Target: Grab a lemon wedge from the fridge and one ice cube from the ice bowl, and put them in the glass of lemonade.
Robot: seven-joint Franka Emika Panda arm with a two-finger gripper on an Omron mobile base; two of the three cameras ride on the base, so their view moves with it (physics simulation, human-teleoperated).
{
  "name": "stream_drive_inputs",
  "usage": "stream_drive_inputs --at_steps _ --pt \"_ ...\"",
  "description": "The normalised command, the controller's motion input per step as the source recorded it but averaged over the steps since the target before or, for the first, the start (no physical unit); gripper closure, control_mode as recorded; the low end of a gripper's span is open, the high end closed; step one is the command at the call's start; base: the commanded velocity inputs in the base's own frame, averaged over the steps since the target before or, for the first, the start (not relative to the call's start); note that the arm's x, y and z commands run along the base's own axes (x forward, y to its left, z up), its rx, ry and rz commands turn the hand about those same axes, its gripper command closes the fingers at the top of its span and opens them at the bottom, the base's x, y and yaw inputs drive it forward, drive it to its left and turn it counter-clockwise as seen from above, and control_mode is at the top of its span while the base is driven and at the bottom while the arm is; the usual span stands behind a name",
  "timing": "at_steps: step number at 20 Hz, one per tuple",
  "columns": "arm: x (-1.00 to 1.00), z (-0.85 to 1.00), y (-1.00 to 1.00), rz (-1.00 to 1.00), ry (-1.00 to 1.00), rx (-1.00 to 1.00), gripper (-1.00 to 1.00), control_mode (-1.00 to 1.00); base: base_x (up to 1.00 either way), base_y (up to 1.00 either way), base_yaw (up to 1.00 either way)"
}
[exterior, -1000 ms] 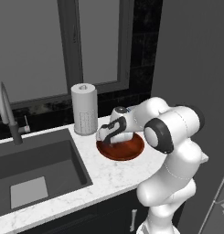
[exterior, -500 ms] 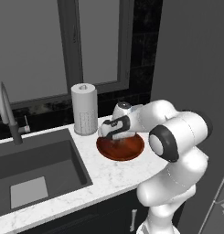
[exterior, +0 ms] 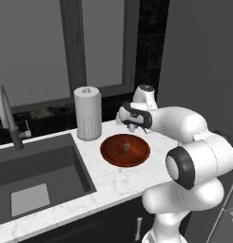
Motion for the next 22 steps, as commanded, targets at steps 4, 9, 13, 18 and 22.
stream_drive_inputs --at_steps 4,9,13,18,22 --pt "-0.14 0.76 -0.7 -0.07 0.04 -0.14 1.0 -1.0 0.0 0.0 0.0" --pt "-0.15 0.43 -0.72 -0.14 0.05 -0.18 1.0 -1.0 0.0 0.0 0.0" --pt "-0.19 0.06 -0.92 -0.16 0.02 -0.11 1.0 -1.0 0.0 0.0 0.0" --pt "-0.14 0.0 -1.0 -0.12 0.0 0.0 1.0 -1.0 0.0 0.0 0.0" --pt "-0.02 0.0 -0.94 -0.08 0.0 0.01 1.0 -1.0 0.0 0.0 0.0"
